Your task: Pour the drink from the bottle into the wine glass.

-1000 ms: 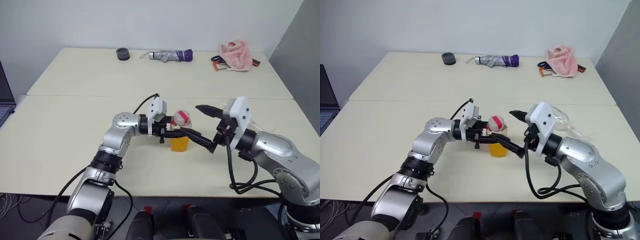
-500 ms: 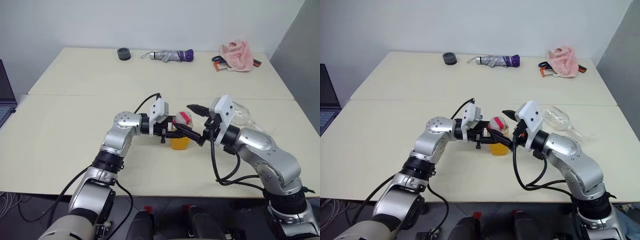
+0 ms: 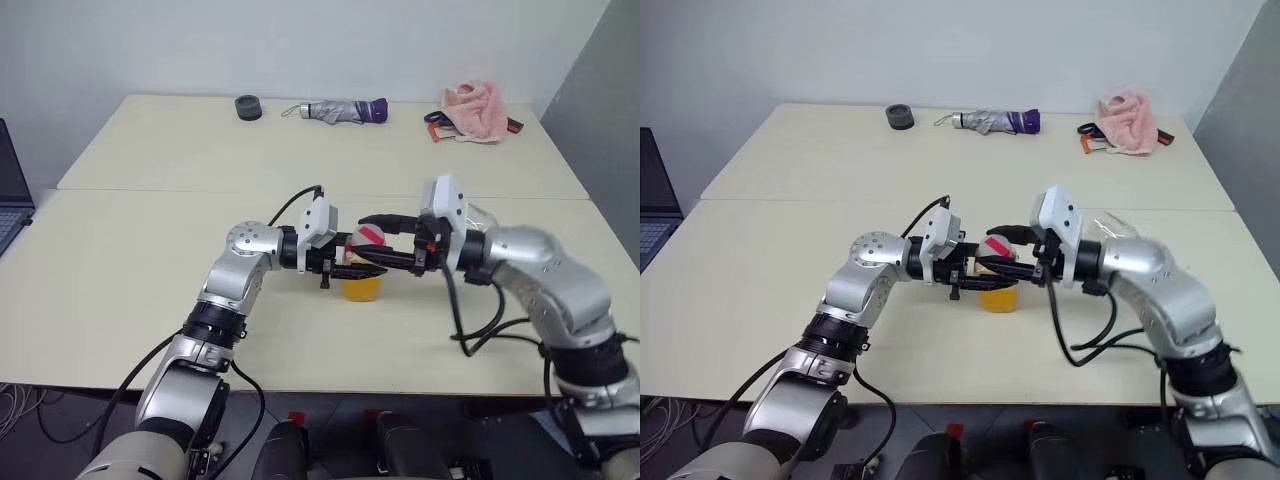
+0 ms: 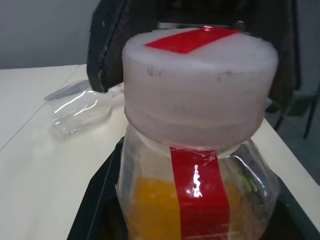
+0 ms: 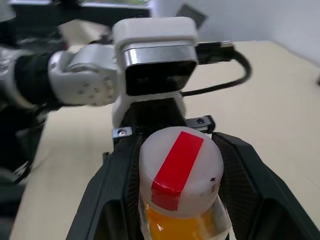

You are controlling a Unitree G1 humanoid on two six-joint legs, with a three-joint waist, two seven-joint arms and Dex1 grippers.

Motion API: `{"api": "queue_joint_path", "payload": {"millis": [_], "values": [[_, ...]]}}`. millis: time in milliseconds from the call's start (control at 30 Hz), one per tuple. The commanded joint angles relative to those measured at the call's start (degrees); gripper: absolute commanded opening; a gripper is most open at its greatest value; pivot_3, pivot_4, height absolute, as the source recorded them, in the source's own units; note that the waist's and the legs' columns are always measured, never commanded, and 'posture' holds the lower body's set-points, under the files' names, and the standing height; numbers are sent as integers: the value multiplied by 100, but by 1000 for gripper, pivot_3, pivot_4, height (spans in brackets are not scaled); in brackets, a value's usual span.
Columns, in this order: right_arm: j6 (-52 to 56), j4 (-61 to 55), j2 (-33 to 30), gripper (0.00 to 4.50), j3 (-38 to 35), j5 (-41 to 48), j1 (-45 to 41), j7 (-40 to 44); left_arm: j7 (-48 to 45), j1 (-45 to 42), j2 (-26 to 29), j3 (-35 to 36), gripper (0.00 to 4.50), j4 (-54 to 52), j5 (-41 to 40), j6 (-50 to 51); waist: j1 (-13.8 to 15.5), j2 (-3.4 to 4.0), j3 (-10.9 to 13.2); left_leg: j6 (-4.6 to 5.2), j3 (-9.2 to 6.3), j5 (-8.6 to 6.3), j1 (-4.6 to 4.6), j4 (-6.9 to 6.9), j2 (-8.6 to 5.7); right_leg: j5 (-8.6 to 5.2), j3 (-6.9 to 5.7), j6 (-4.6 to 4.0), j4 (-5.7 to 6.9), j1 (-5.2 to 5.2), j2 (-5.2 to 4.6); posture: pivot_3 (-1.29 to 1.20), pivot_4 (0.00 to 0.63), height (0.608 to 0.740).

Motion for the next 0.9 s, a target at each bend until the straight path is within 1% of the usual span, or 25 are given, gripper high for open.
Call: {"api": "queue_joint_path", "payload": {"millis": [33,100,167,233,333,367,433,500,567,667,800,900], "values": [[-132,445,-51,1876,-18,76,-344,671,-24,-61,30,73,1826,-242,-133,70,1,0,0,0,-1,0,0,0,0,0,-1,0,1,0,1,0,150,740],[-71,448,-33,1876,-144,103,-273,580,22,-46,13,88,1823,-257,-127,87,20,0,0,0,-6,0,-3,0,1,0,-4,-1,1,0,0,0,150,740],[-45,199,19,2602,-399,148,0,223,91,-35,-7,115,1823,-264,-121,117,31,0,0,0,-5,0,-8,0,-2,0,-4,-1,1,-3,-7,0,150,740],[3,-236,39,3217,-659,227,376,-119,147,-38,-15,143,1823,-247,-123,155,41,0,0,0,-7,0,-11,0,-1,0,-5,-1,0,-3,-16,0,150,740],[195,-1189,387,4315,-1031,263,927,-1174,203,-49,-1,155,1821,-212,-123,184,48,0,1,0,-8,0,-14,3,-1,0,-3,0,2,-3,-24,0,150,740],[228,-1578,486,4500,-1014,138,1149,-1509,213,-62,0,156,1821,-180,-121,181,47,0,1,0,-6,0,-14,2,-1,0,0,0,3,-5,-24,0,150,740],[471,-2233,769,4500,-881,-121,1583,-2296,220,-96,-8,157,1821,-110,-113,167,45,0,1,-1,-9,0,-13,1,-1,-1,-1,0,6,-5,-22,0,150,740],[726,-2628,1356,4500,-651,-489,1920,-3356,219,-158,-22,161,1821,-5,-103,150,37,0,1,-2,-10,1,-12,1,-3,-1,-2,0,8,-5,-17,0,150,740],[779,-2855,1769,4500,-357,-852,2080,-3993,194,-228,-32,152,1821,112,-88,118,18,1,1,-3,-4,2,-6,3,-5,-1,4,1,18,-7,-12,0,150,740],[892,-2972,2142,4500,-137,-1174,2147,-4539,173,-340,-67,152,1821,287,-69,71,18,1,1,-5,-3,3,-3,6,-4,-2,5,2,23,-8,-6,0,150,740],[804,-2952,2396,4500,-19,-1515,2193,-4943,150,-431,-111,136,1821,432,-55,19,26,1,1,-5,-3,3,-5,7,-6,-2,4,1,20,-8,-7,0,150,740],[907,-2978,2600,4500,146,-1591,2216,-5127,136,-458,-135,132,1821,486,-40,-8,26,1,1,-5,-2,3,-7,4,-6,-2,4,1,17,-8,-7,0,150,740]]}}
